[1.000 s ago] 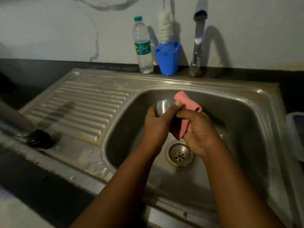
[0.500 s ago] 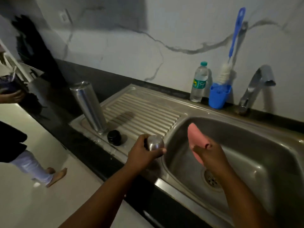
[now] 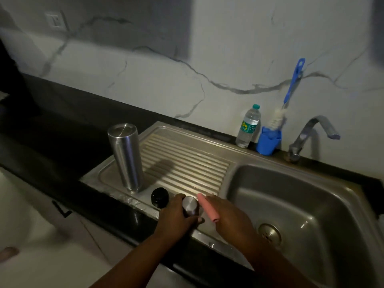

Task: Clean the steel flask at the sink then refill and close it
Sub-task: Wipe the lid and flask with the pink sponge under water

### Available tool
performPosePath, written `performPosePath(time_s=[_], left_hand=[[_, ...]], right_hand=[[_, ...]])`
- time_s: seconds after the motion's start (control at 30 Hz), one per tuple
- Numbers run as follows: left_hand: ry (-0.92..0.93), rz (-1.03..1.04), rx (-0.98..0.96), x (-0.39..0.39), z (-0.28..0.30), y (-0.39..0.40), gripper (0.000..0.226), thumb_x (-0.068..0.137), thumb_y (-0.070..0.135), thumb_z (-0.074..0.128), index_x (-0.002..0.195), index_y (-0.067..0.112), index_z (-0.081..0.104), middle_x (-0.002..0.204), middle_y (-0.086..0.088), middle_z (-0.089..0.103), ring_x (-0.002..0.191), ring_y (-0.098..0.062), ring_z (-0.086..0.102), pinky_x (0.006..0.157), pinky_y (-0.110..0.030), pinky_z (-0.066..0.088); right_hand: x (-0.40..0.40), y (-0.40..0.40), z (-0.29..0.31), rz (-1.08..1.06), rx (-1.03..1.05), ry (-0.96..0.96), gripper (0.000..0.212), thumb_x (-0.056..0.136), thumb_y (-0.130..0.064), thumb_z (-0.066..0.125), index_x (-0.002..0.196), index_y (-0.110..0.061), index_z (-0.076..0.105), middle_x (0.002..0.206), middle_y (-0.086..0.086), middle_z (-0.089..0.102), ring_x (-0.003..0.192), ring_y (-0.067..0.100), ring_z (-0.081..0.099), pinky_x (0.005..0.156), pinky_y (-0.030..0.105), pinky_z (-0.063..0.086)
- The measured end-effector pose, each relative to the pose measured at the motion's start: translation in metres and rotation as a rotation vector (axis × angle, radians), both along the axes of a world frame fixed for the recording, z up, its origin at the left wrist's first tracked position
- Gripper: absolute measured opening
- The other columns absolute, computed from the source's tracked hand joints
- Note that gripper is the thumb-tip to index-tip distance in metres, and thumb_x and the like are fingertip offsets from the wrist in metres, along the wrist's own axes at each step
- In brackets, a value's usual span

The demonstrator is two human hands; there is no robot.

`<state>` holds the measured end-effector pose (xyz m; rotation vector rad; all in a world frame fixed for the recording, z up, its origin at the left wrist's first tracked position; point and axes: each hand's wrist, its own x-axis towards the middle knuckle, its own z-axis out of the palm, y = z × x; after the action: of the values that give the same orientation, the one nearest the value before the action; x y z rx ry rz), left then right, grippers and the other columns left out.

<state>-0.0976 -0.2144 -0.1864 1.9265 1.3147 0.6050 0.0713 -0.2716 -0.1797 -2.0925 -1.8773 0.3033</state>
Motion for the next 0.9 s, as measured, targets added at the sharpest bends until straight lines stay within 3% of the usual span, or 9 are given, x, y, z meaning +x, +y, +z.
performPosePath(time_s=[0.13, 0.23, 0.33, 0.43, 0.57, 0.67, 0.77, 0.9], left_hand=[[-0.032, -0.04, 0.042, -0.005, -0.008, 0.003, 0.063, 0.054, 0.061, 0.078, 0.105, 0.032, 0.055, 0.103, 0.012, 0.062, 0.094, -0.011, 0.062, 0.083, -0.037, 0.052], [0.079, -0.081, 0.18, -0.008, -0.005, 0.002, 0.079, 0.066, 0.068, 0.07, 0.131, 0.029, 0.049, 0.126, 0.006, 0.052, 0.116, -0.015, 0.052, 0.097, -0.035, 0.042], [0.001, 0.016, 0.377, -0.022, 0.005, -0.007, 0.08, 0.072, 0.072, 0.058, 0.135, 0.023, 0.049, 0.128, -0.004, 0.046, 0.117, -0.022, 0.048, 0.096, -0.042, 0.043], [-0.119, 0.204, 0.489, -0.038, 0.003, -0.001, 0.073, 0.072, 0.064, 0.057, 0.126, 0.014, 0.053, 0.117, -0.013, 0.05, 0.105, -0.034, 0.052, 0.088, -0.048, 0.046], [0.033, 0.275, 0.287, -0.047, -0.006, 0.026, 0.087, 0.069, 0.05, 0.081, 0.138, 0.009, 0.046, 0.13, -0.02, 0.05, 0.118, -0.042, 0.05, 0.094, -0.055, 0.041], [0.129, 0.201, 0.161, -0.048, -0.011, 0.035, 0.082, 0.074, 0.041, 0.08, 0.142, 0.014, 0.044, 0.135, -0.016, 0.053, 0.125, -0.036, 0.05, 0.101, -0.05, 0.037], [0.124, 0.194, 0.144, -0.049, -0.012, 0.042, 0.065, 0.078, 0.032, 0.078, 0.136, 0.016, 0.052, 0.132, -0.013, 0.057, 0.123, -0.033, 0.052, 0.101, -0.047, 0.036], [-0.012, 0.247, 0.303, -0.041, 0.005, 0.039, 0.051, 0.071, 0.012, 0.083, 0.118, 0.006, 0.062, 0.115, -0.021, 0.057, 0.103, -0.043, 0.06, 0.089, -0.049, 0.047]], right_hand=[[0.001, -0.012, 0.001, 0.033, 0.008, -0.016, 0.067, 0.088, -0.022, 0.053, 0.139, -0.054, 0.023, 0.134, -0.021, 0.046, 0.119, 0.001, 0.047, 0.097, 0.026, 0.044], [-0.002, -0.019, 0.012, 0.01, 0.014, 0.002, 0.066, 0.09, -0.029, 0.054, 0.136, -0.059, 0.018, 0.138, -0.023, 0.043, 0.124, -0.002, 0.043, 0.102, 0.026, 0.04], [-0.006, -0.028, 0.032, -0.05, 0.033, 0.1, 0.054, 0.092, -0.032, 0.055, 0.14, -0.045, 0.032, 0.136, -0.018, 0.046, 0.123, 0.002, 0.044, 0.106, 0.029, 0.037], [-0.007, -0.038, 0.042, -0.014, 0.011, 0.077, 0.056, 0.095, -0.032, 0.052, 0.146, -0.033, 0.027, 0.144, -0.016, 0.037, 0.133, 0.002, 0.033, 0.11, 0.019, 0.024], [-0.009, -0.045, 0.043, -0.112, 0.018, 0.163, 0.055, 0.094, -0.035, 0.055, 0.144, -0.031, 0.032, 0.147, -0.011, 0.037, 0.132, 0.001, 0.032, 0.108, 0.018, 0.022], [-0.009, -0.05, 0.045, -0.215, -0.009, 0.258, 0.054, 0.092, -0.039, 0.057, 0.142, -0.033, 0.036, 0.146, -0.01, 0.04, 0.133, 0.007, 0.036, 0.109, 0.025, 0.026], [-0.002, -0.058, 0.046, -0.227, 0.006, 0.276, 0.067, 0.082, -0.065, 0.046, 0.14, -0.037, 0.031, 0.148, -0.008, 0.037, 0.136, 0.007, 0.033, 0.111, 0.023, 0.022], [0.014, -0.074, 0.049, -0.223, -0.03, 0.233, 0.063, 0.082, -0.055, 0.02, 0.143, -0.042, 0.024, 0.15, -0.016, 0.029, 0.138, 0.002, 0.026, 0.106, 0.011, 0.015]])
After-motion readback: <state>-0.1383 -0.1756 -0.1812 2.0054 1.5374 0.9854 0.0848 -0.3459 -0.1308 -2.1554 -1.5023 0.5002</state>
